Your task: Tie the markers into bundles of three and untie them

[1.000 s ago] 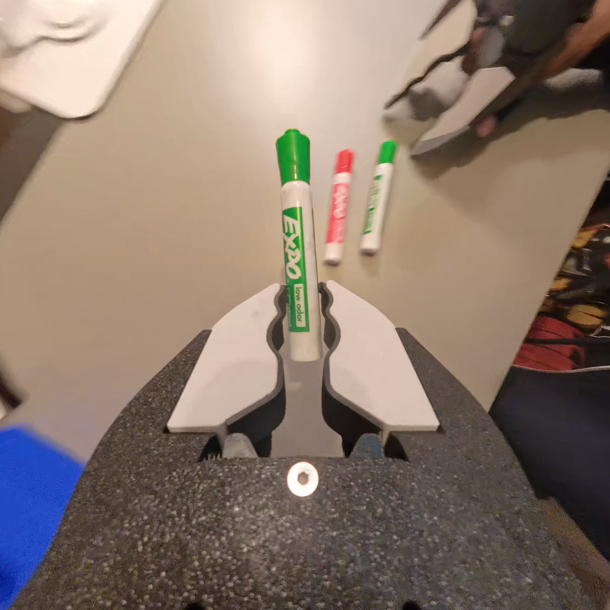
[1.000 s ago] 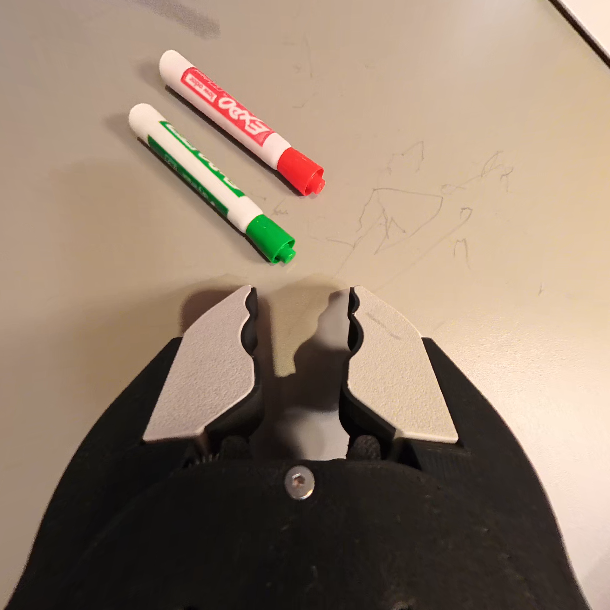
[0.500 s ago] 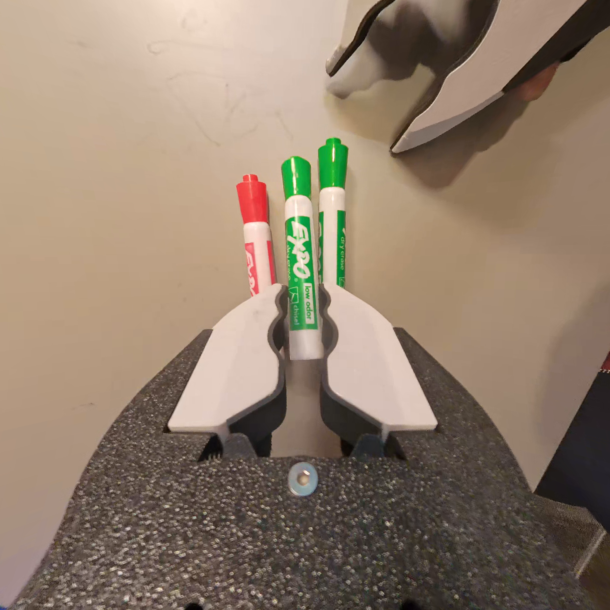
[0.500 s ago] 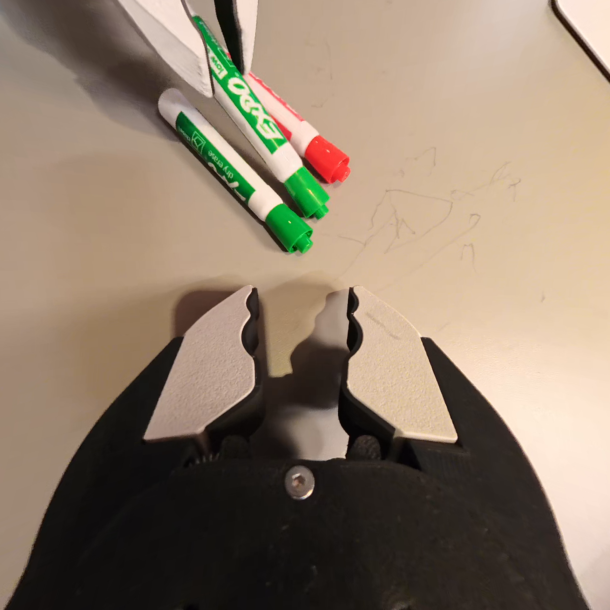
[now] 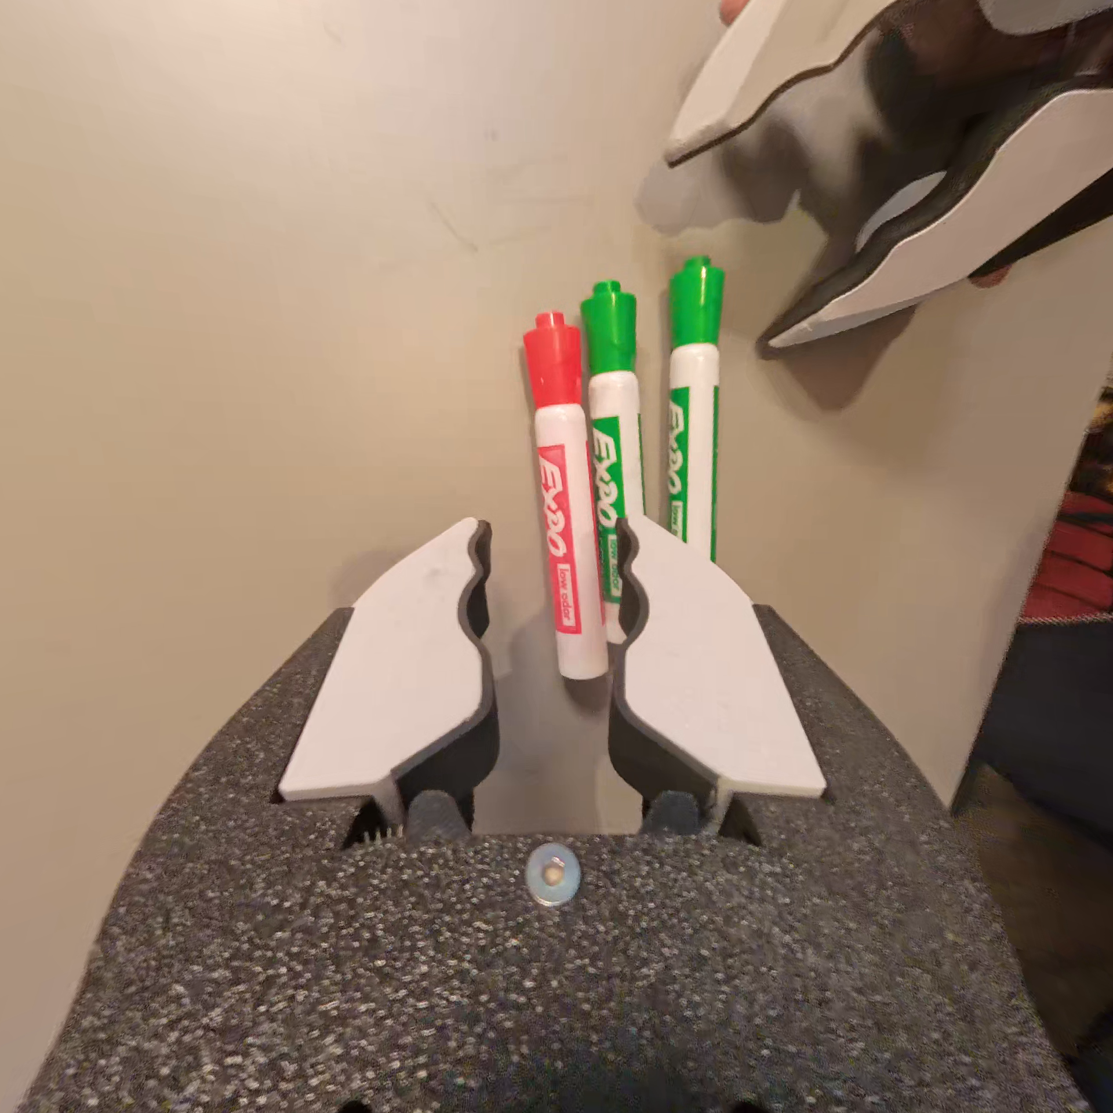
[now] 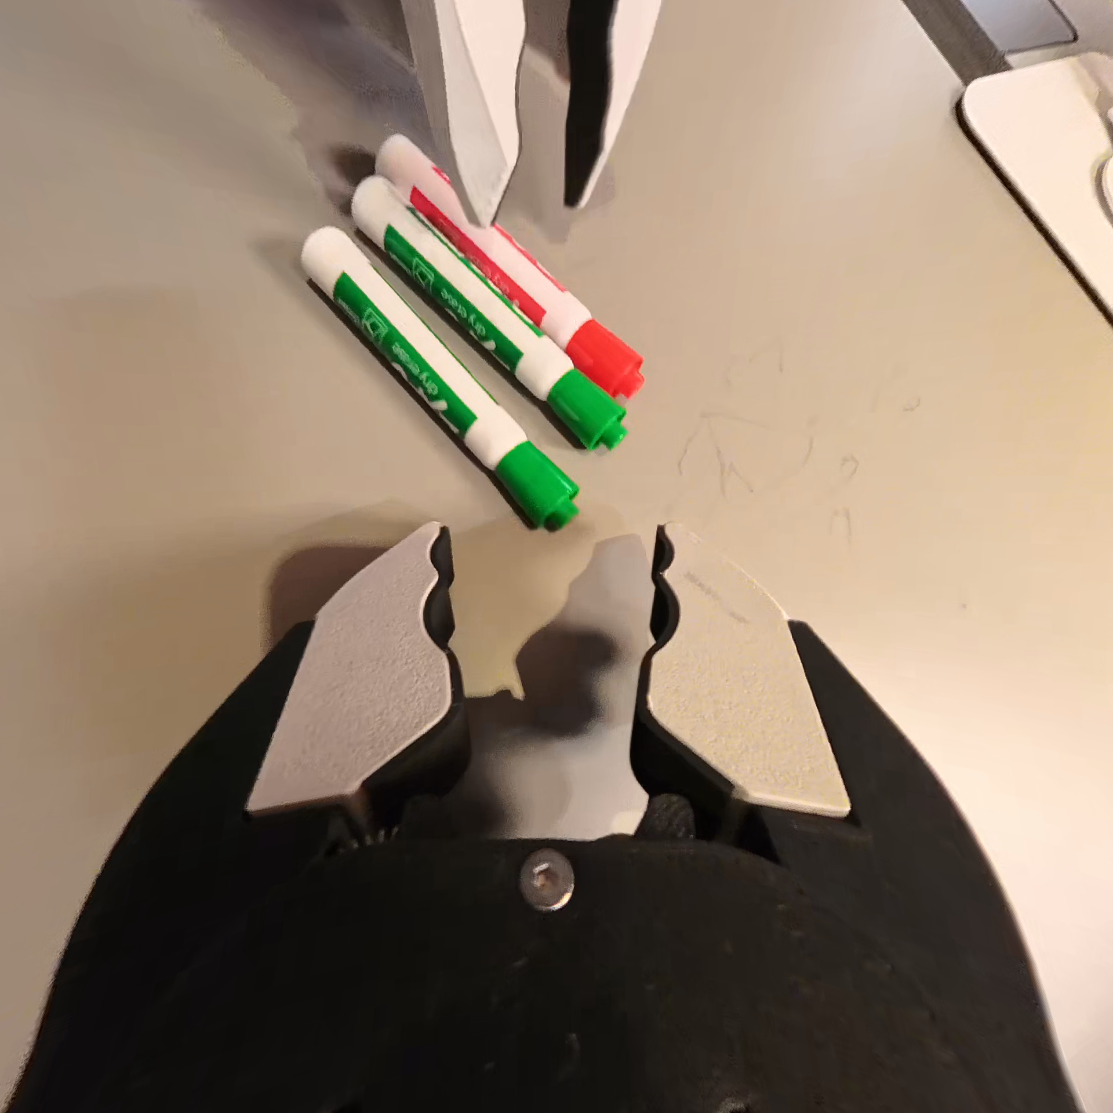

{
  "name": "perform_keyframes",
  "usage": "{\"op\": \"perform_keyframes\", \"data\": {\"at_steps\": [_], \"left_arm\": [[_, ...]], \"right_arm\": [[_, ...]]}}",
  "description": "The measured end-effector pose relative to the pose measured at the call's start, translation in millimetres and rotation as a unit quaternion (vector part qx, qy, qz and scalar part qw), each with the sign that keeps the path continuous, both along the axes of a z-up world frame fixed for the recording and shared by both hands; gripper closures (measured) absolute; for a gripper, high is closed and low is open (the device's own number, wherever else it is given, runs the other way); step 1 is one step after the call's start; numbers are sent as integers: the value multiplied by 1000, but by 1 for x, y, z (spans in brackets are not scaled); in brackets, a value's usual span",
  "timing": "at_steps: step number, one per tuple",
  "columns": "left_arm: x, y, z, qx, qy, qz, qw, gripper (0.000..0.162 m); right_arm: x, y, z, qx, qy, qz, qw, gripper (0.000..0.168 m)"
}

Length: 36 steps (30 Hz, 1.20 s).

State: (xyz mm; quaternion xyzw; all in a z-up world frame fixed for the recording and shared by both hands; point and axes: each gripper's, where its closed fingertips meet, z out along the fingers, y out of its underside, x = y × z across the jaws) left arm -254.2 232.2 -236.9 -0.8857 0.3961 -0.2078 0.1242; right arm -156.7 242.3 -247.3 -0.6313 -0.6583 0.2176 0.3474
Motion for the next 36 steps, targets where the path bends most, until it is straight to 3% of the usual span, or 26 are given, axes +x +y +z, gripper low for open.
{"op": "perform_keyframes", "data": {"at_steps": [8, 28, 33, 36], "left_arm": [[15, -20, -12, -65, -37, -14, 997, 130], [15, -19, -8, -55, -20, -12, 998, 124], [13, -16, 8, -37, -22, -4, 999, 123], [10, -9, 39, -3, -39, 12, 999, 123]], "right_arm": [[-27, 7, 0, 45, -13, -10, 999, 102], [-25, 12, 0, 22, -4, -16, 1000, 102], [-25, 12, 0, 22, -3, -16, 1000, 102], [-25, 11, 0, 21, -3, -15, 1000, 102]]}}
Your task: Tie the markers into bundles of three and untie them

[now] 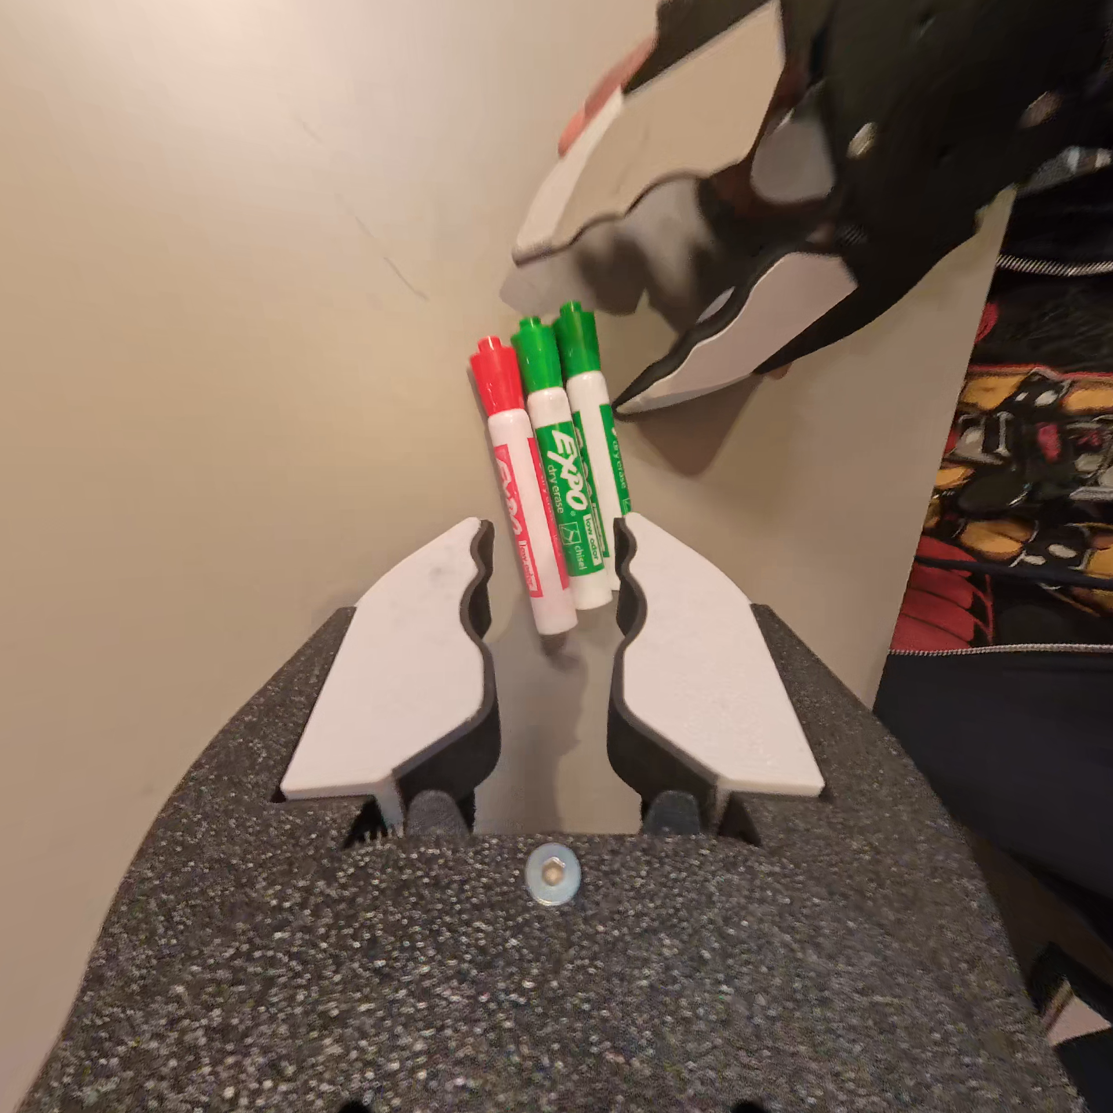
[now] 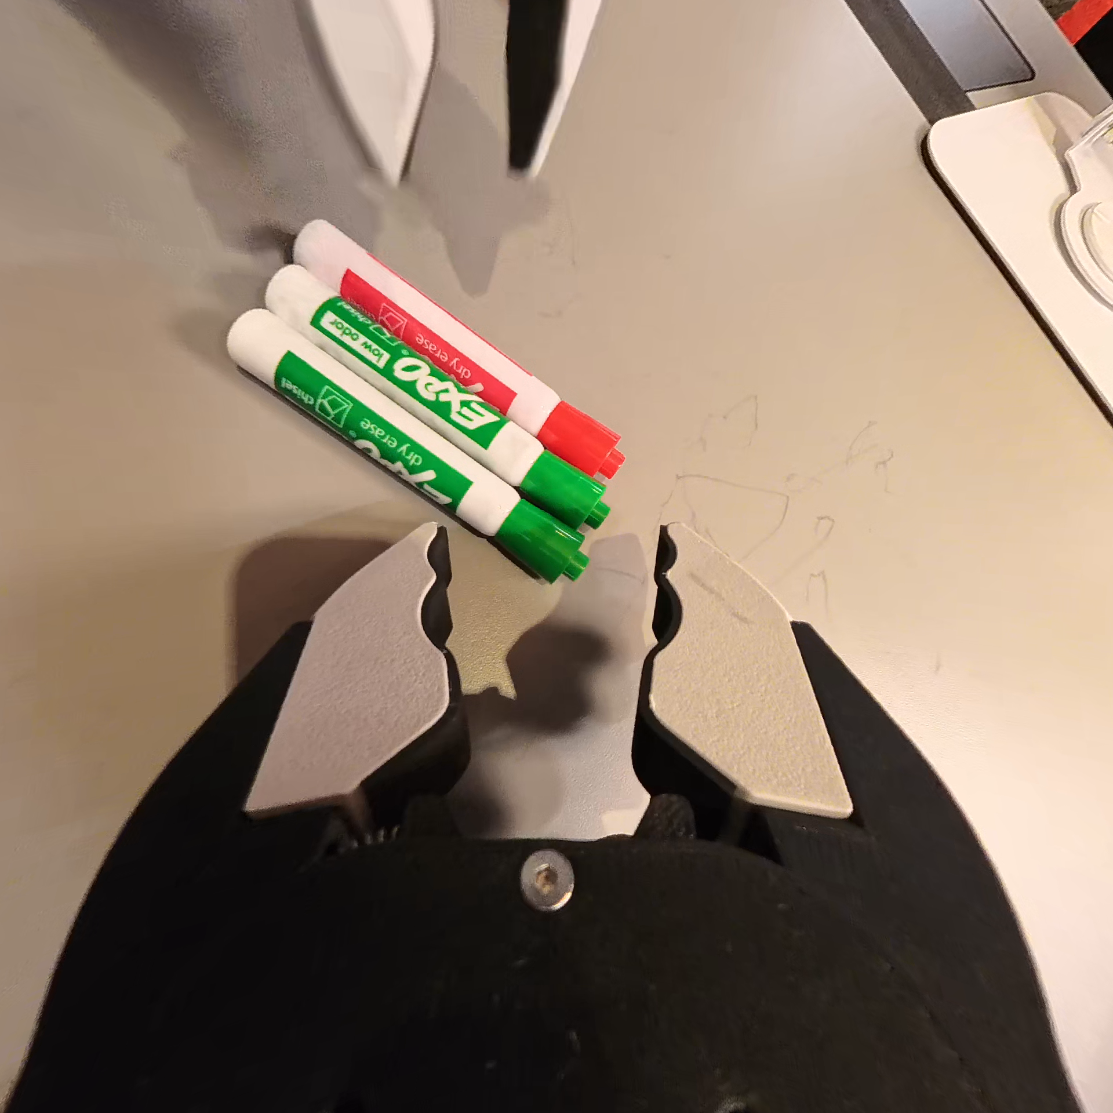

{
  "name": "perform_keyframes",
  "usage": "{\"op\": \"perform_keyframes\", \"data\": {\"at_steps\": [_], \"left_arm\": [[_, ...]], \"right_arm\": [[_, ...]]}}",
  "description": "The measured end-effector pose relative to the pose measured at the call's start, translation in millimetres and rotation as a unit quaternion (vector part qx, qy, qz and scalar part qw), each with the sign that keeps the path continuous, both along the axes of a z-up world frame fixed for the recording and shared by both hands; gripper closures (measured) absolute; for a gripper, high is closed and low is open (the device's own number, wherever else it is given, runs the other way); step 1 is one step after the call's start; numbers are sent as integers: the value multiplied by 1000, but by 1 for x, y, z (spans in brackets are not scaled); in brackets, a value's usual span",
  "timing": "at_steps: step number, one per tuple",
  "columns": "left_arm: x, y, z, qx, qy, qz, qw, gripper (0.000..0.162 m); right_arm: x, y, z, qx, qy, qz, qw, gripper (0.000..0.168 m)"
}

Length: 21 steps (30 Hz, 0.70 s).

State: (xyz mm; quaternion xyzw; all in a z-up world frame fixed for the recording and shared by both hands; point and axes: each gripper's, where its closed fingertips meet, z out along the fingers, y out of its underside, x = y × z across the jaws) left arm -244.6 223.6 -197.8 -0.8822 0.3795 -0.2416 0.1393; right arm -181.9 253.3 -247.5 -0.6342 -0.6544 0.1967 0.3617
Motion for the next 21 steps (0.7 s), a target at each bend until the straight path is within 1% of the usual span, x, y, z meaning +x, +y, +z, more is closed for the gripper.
{"op": "perform_keyframes", "data": {"at_steps": [3, 5, 8, 11, 12, 14, 16, 18, 19, 21], "left_arm": [[-24, 5, 43, 52, 6, 30, 998, 123], [-56, -1, 70, 83, 26, 55, 995, 123], [-127, -21, 101, 120, 65, 122, 983, 123], [-214, -51, 119, 149, 114, 210, 959, 123], [-246, -63, 120, 152, 132, 241, 949, 123], [-308, -86, 112, 147, 184, 293, 927, 123], [-361, -103, 94, 133, 220, 324, 910, 123], [-403, -112, 68, 102, 231, 357, 899, 123], [-417, -112, 55, 93, 225, 362, 900, 124], [-431, -103, 33, 95, 216, 325, 916, 126]], "right_arm": [[1, -1, -1, -6, -2, 3, 1000, 103], [1, -1, -2, -12, -4, 5, 1000, 102], [2, -3, -2, -14, -5, 10, 1000, 102], [2, -4, -2, -17, -6, 13, 1000, 102], [2, -4, -3, -19, -7, 15, 1000, 102], [2, -5, -3, -23, -9, 18, 1000, 102], [1, -5, -4, -30, -11, 21, 999, 103], [1, -7, -5, -40, -14, 26, 999, 105], [1, -6, -5, -46, -15, 25, 999, 105], [0, -6, -6, -56, -17, 23, 998, 105]]}}
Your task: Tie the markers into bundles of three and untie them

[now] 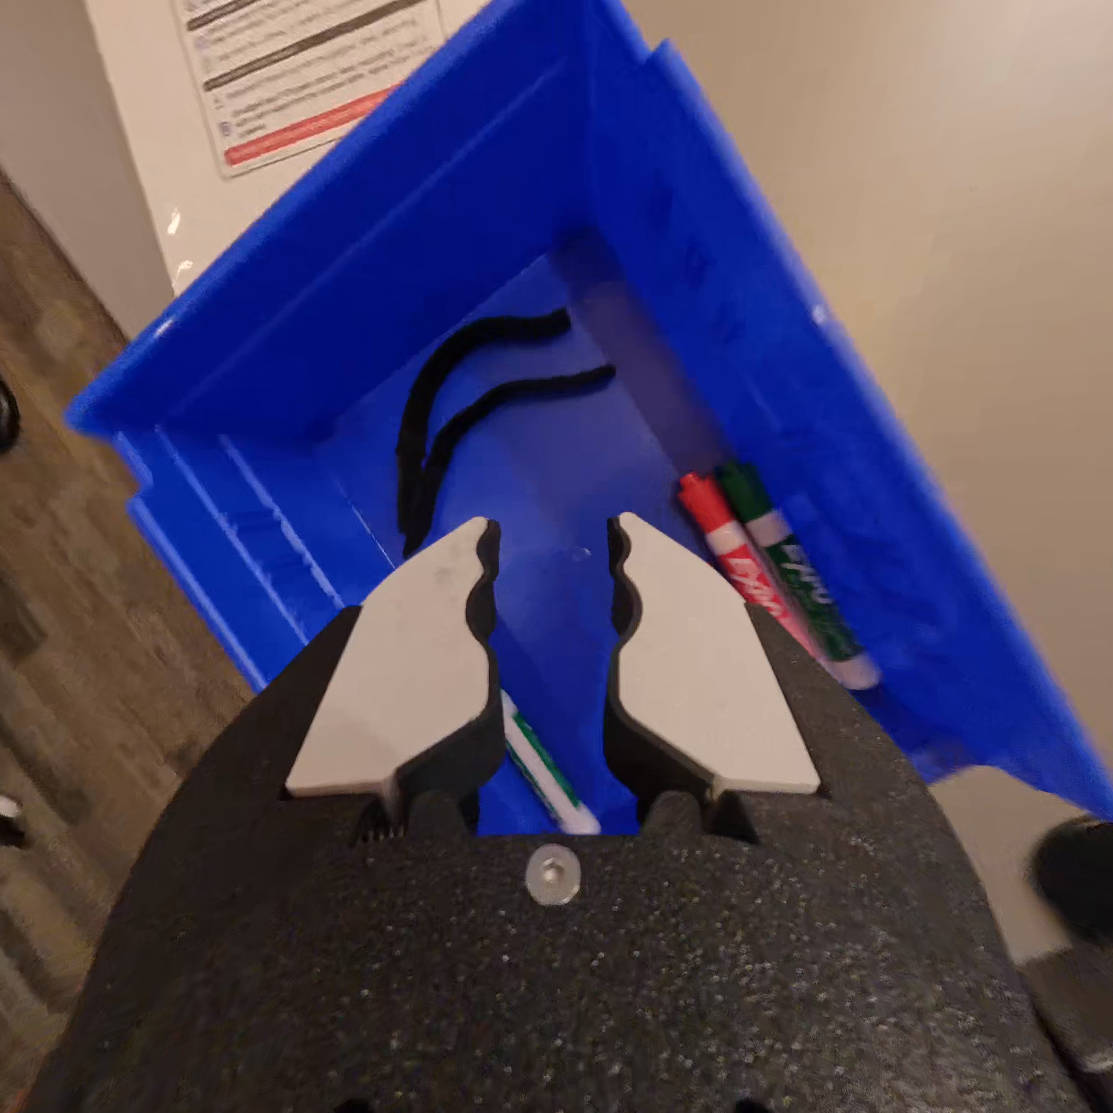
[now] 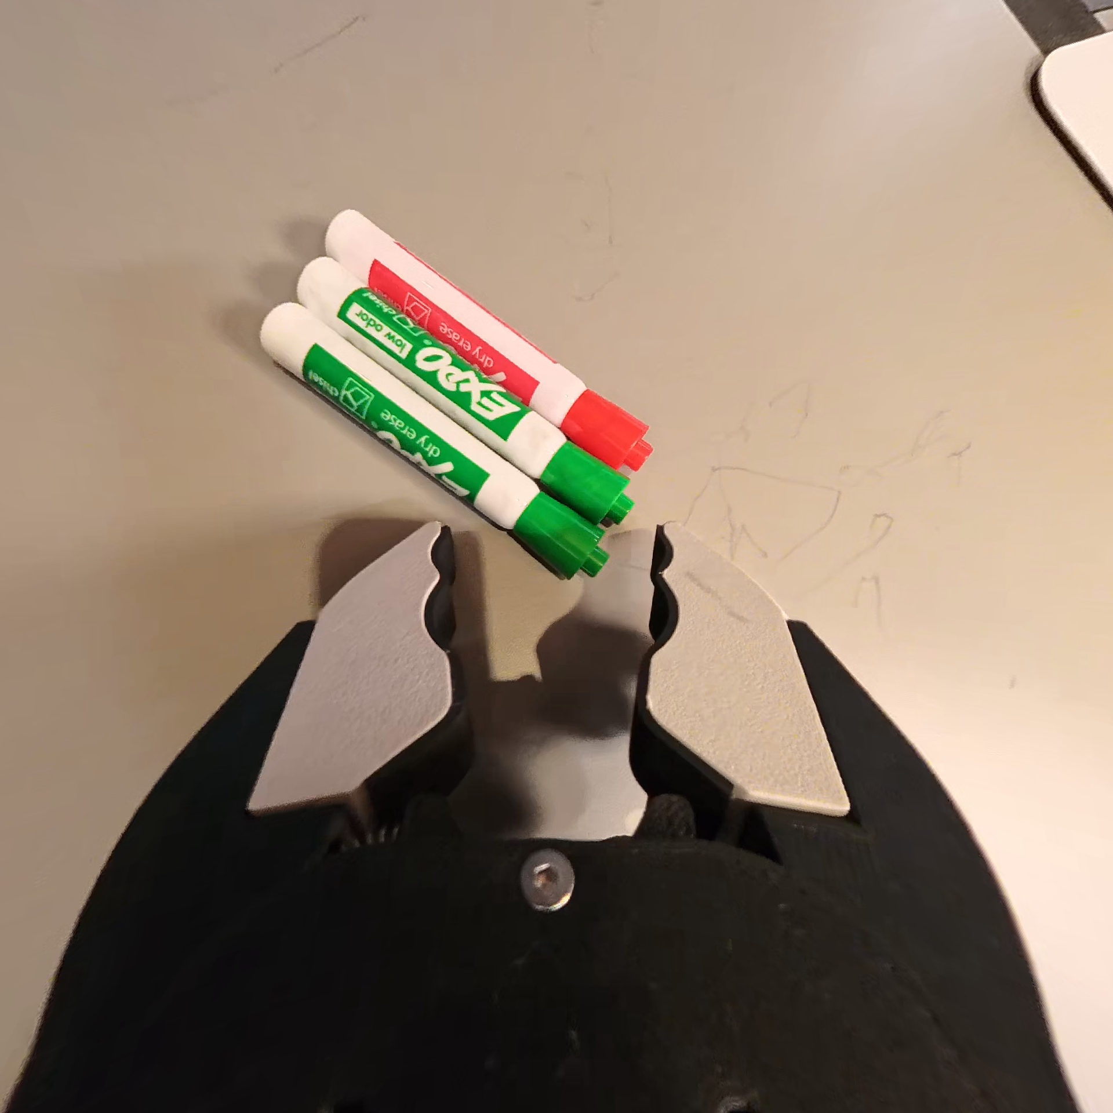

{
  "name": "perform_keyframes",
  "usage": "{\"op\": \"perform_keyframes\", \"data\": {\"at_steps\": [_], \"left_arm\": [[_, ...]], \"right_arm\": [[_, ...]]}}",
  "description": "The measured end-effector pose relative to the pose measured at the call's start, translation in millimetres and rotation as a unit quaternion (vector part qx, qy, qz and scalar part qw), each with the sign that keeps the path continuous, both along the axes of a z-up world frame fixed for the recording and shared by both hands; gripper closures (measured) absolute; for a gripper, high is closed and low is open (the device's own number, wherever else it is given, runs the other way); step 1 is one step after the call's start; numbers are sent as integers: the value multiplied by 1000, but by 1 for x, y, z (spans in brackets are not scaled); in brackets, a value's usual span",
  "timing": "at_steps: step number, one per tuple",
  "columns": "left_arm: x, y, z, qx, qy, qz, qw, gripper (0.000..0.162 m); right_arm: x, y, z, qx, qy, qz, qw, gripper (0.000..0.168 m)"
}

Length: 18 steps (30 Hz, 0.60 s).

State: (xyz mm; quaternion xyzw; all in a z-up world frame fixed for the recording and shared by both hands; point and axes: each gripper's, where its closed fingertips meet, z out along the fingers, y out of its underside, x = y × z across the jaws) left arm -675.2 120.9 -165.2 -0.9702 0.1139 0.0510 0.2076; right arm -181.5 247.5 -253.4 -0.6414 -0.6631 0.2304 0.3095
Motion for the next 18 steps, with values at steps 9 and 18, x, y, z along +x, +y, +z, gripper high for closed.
{"op": "perform_keyframes", "data": {"at_steps": [9, 18], "left_arm": [[-24, 42, -61, -42, 114, -230, 966, 113], [-38, 44, -89, -114, 104, -232, 960, 131]], "right_arm": [[0, 0, -2, -20, -5, -4, 1000, 107], [-1, 0, -3, -31, -8, 1, 999, 108]]}}
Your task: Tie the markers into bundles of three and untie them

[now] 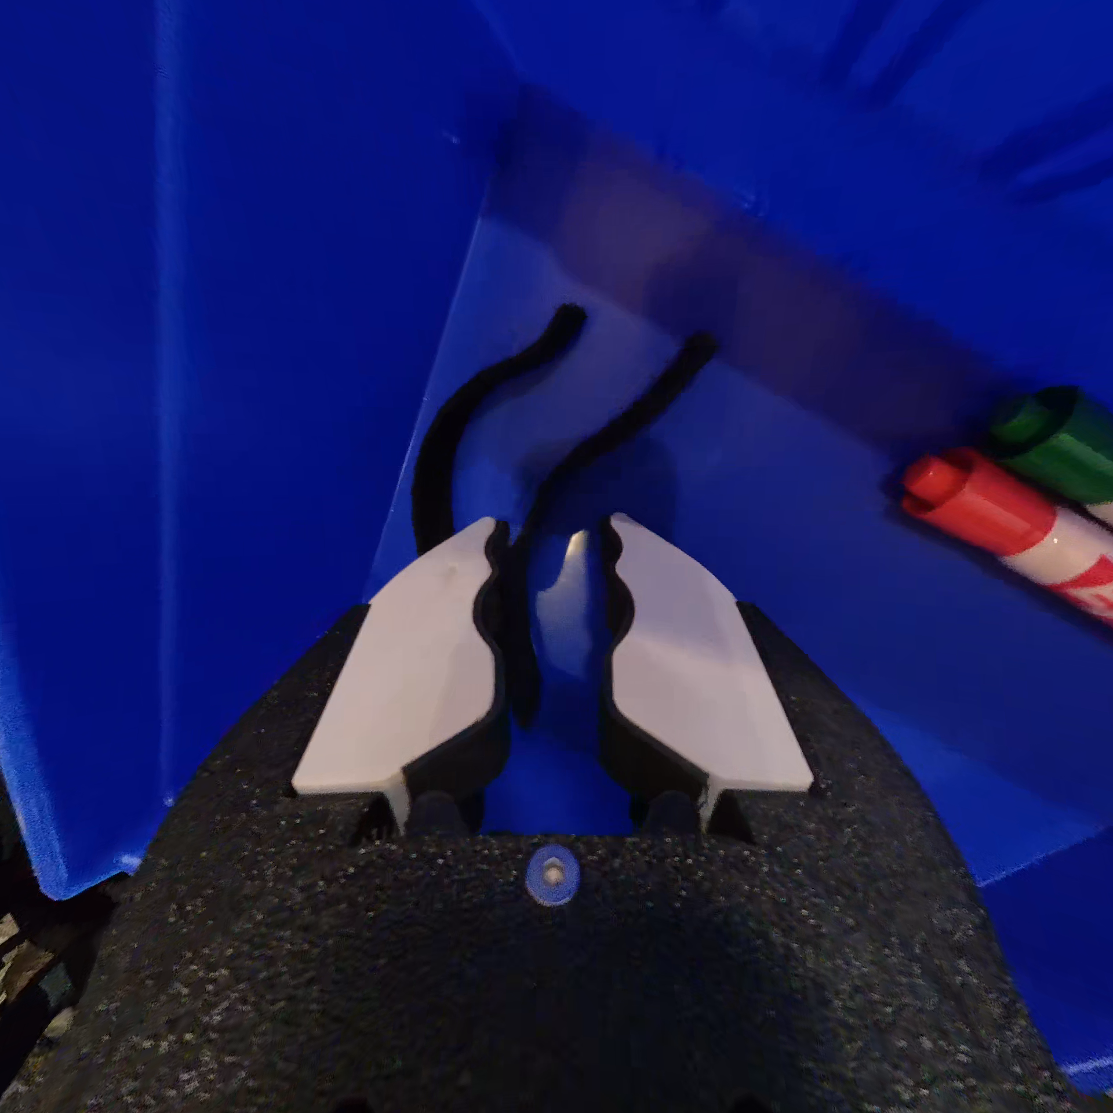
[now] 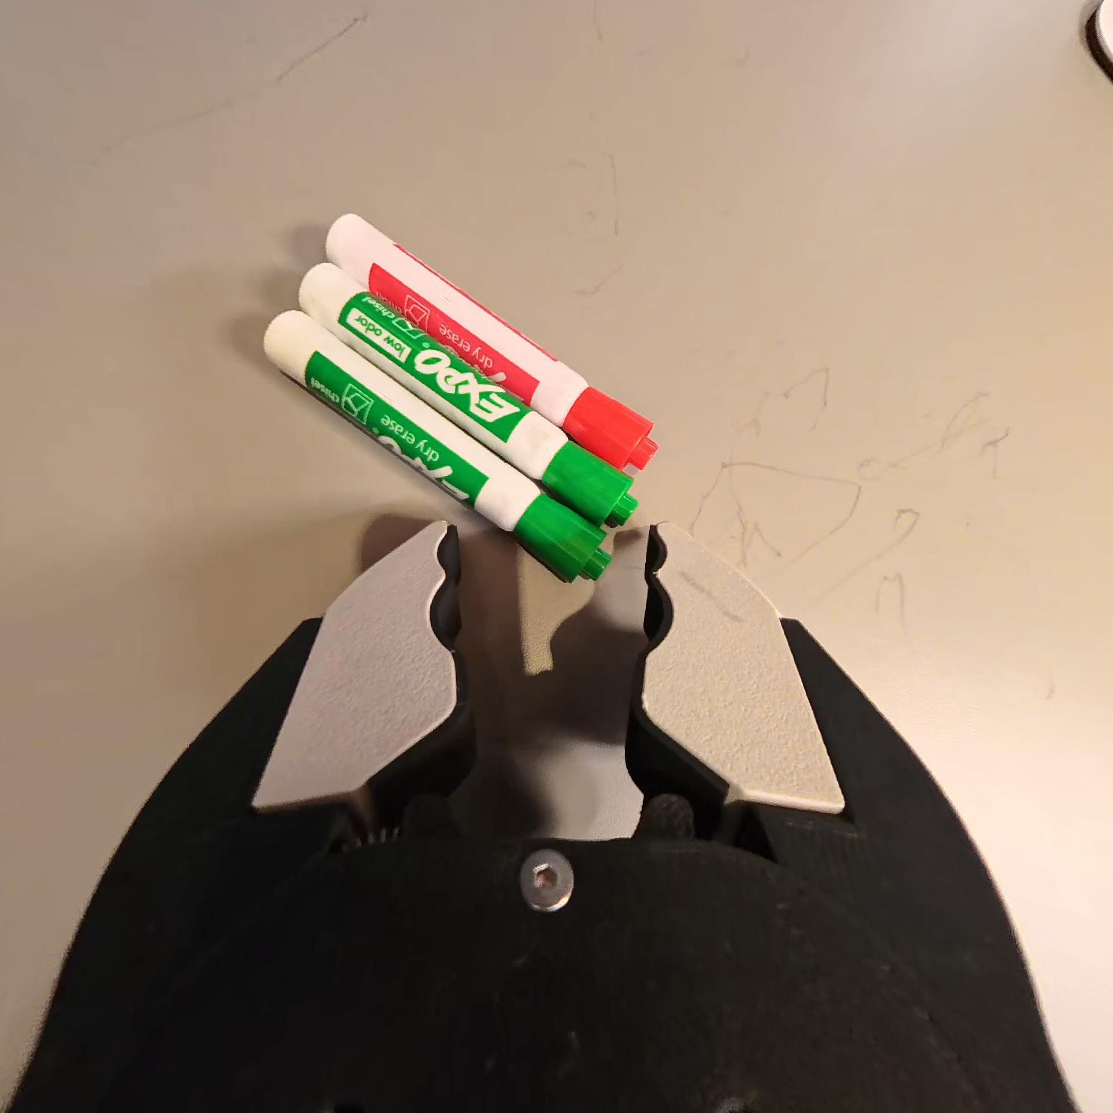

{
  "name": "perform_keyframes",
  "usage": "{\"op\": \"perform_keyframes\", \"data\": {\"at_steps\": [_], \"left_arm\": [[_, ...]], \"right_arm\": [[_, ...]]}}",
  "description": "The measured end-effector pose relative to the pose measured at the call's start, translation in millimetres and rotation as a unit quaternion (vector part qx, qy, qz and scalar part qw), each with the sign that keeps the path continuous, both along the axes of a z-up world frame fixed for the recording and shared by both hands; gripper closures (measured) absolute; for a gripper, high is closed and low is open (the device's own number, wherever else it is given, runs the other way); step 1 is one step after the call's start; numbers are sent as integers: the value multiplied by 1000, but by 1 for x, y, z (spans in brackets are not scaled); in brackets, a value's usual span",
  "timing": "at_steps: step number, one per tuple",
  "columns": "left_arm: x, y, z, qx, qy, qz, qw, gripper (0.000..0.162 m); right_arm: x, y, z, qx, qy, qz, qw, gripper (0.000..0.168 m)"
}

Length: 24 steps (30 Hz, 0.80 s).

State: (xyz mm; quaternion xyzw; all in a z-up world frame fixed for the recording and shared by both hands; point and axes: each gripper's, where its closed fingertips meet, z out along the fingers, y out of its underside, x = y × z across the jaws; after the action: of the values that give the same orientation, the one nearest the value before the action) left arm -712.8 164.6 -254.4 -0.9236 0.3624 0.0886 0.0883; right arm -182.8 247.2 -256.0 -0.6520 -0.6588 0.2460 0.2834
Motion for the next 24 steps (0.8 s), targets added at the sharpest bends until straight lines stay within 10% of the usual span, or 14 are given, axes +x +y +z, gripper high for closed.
{"op": "perform_keyframes", "data": {"at_steps": [8, 15, 24], "left_arm": [[-2, -18, 3, -61, 16, 63, 996, 158], [21, -18, 109, 22, 45, 109, 993, 159], [291, 107, 217, 196, -176, -52, 963, 160]], "right_arm": [[1, -4, 1, 9, 3, 18, 1000, 108], [2, -6, 3, 22, 12, 31, 999, 106], [6, 1, 39, 28, 124, 33, 991, 110]]}}
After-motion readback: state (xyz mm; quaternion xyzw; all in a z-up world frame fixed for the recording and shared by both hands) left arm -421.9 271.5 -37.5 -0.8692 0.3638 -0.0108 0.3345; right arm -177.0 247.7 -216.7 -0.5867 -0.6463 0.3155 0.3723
